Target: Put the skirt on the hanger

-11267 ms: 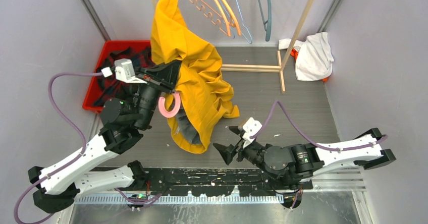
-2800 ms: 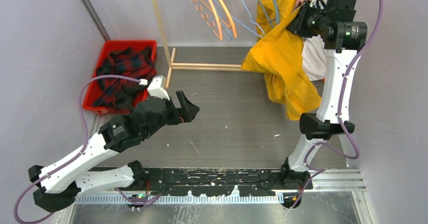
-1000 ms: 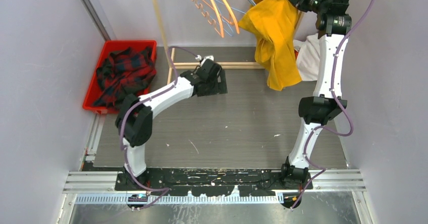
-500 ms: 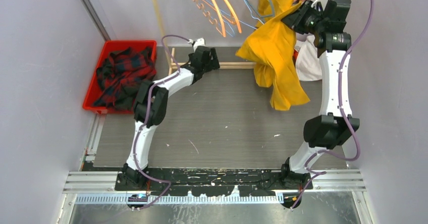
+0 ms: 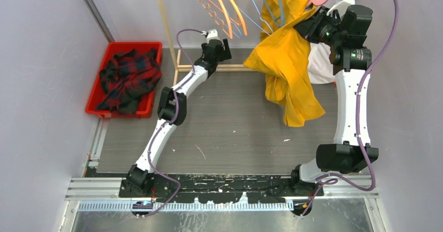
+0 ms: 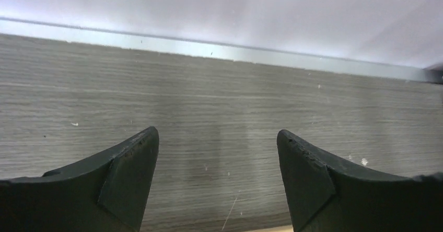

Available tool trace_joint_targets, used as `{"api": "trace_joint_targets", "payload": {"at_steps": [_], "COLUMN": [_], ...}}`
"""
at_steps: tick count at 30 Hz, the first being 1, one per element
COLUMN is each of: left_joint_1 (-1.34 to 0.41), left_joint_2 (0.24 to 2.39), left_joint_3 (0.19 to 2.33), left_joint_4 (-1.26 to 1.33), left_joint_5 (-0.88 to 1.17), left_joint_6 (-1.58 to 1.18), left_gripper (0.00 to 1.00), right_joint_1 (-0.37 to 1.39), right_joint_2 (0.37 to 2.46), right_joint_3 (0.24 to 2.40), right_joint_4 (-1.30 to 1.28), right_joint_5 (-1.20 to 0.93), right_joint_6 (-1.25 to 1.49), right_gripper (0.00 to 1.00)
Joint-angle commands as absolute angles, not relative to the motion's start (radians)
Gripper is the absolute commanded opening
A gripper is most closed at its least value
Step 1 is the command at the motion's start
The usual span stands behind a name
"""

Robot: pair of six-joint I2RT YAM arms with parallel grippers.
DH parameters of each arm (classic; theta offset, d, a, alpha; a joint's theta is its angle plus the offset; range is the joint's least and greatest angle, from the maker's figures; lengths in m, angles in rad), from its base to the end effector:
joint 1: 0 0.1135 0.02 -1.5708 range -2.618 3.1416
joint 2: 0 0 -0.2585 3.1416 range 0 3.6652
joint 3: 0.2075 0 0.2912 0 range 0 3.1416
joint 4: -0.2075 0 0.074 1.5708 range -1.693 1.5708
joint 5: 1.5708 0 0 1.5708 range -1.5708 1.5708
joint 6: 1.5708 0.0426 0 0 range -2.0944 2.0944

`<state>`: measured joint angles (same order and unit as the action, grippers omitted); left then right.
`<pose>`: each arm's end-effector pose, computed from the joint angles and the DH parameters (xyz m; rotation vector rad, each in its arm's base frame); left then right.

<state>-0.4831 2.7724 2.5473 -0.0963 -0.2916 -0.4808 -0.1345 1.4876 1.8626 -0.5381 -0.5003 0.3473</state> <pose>0.5912 -0.2963 0.1654 -0.1975 1.8860 -0.3849 0.3512 -0.0269 0.5132 0.0478 1.7490 0.5886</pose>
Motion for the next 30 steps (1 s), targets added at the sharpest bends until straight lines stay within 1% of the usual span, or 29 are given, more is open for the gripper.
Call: {"api": "trace_joint_targets", "payload": {"at_steps": [1,6,11,16,21,30], "left_joint_1": [-0.485,-0.499,-0.521,-0.526,-0.544,-0.594], "left_joint_2": [2.807,2.754,2.747,2.687,2.552,2.376], "left_joint_3": [2.645,2.52,2.509,2.421,2.158,1.806], "left_joint_4": [-0.23,-0.289,-0.371,-0.411,-0.314,-0.199], "left_joint_5": [-0.272,-0.231,-0.194,-0.141,-0.116,-0.111], "left_joint_6": [-0.46,-0.454,-0.428,-0.428,-0.444,-0.452], "left_gripper": [0.82,0.8,0.77,0.76,0.74,0.72], "right_joint_1": [-0.136,-0.135,-0.136,-0.135,-0.135,-0.135], "right_joint_2": [1.439,1.43,1.414,1.42,1.425,1.479], "right_joint_3": [1.893,1.919,1.939,2.003,2.028,2.133], "right_joint_4": [-0.372,-0.408,-0.451,-0.524,-0.555,-0.575], "right_joint_5": [-0.515,-0.504,-0.497,-0.505,-0.54,-0.546], "right_joint_6": [0.358,0.338,0.306,0.27,0.252,0.243], "right_gripper": [0.01,0.01,0.01,0.01,0.01,0.01]}}
